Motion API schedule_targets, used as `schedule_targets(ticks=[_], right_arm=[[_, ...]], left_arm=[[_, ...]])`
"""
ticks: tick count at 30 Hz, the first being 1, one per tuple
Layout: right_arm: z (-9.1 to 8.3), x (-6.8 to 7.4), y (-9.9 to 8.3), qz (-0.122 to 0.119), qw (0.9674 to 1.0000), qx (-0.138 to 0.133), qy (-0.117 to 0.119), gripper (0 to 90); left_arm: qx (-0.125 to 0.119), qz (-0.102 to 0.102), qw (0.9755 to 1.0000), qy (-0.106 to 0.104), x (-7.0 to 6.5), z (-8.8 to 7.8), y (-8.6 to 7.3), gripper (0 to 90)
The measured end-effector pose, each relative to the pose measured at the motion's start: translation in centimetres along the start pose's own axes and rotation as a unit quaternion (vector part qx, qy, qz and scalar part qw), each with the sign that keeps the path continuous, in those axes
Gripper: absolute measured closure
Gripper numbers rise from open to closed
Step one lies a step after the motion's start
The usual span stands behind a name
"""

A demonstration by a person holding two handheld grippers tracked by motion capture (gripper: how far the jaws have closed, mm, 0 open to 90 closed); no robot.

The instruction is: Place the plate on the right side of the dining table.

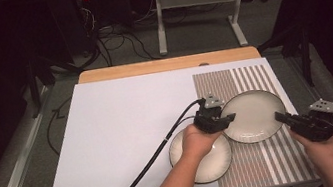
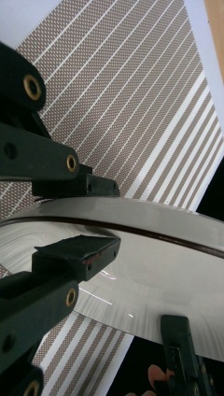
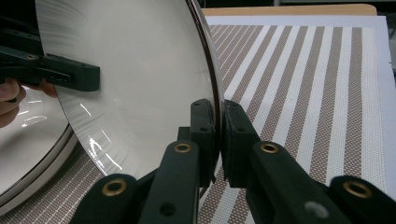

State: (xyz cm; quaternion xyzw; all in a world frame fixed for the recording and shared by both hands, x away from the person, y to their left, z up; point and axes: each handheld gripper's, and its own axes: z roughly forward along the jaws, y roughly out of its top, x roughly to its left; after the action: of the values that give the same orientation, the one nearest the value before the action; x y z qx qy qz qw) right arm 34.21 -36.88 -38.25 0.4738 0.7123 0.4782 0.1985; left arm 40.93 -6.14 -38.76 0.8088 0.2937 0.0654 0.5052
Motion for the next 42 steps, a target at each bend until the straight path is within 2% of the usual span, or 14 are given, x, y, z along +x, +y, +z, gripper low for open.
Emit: schedule_targets(ticks=[13, 19, 29, 31, 32, 36, 42], right_arm=[[0.1, -0.1, -0.6, -0.002, 0.9999, 0.009, -0.004, 86.9], [0.3, -0.3, -0.7, 0.007, 0.9999, 0.009, 0.000, 86.9], [0.4, -0.5, -0.8, 0.013, 0.9999, 0.009, 0.002, 87.2], [0.4, -0.4, -0.8, 0.011, 0.9999, 0.008, 0.001, 87.2], [0.4, -0.4, -0.7, 0.012, 0.9999, 0.009, 0.001, 87.2], [0.5, -0.3, -0.7, 0.011, 0.9999, 0.008, 0.001, 87.2], [0.5, -0.1, -0.5, 0.007, 0.9999, 0.008, -0.003, 87.2]], left_arm=[[0.018, 0.001, 0.9998, 0.002, 0.1, 0.6, -0.5, 69.8], [0.019, 0.001, 0.9998, 0.004, 0.1, 0.7, -0.5, 69.7], [0.022, 0.007, 0.9994, 0.027, -0.1, 1.1, -0.4, 66.4], [0.019, 0.004, 0.9994, 0.030, 0.0, 1.0, -0.3, 60.7], [0.018, 0.002, 0.9993, 0.033, 0.0, 0.9, -0.3, 54.4], [0.008, 0.009, 0.9992, 0.037, 0.2, 0.1, -0.3, 48.3], [-0.020, 0.009, 0.9989, 0.042, 0.9, -2.2, -0.4, 37.6]])
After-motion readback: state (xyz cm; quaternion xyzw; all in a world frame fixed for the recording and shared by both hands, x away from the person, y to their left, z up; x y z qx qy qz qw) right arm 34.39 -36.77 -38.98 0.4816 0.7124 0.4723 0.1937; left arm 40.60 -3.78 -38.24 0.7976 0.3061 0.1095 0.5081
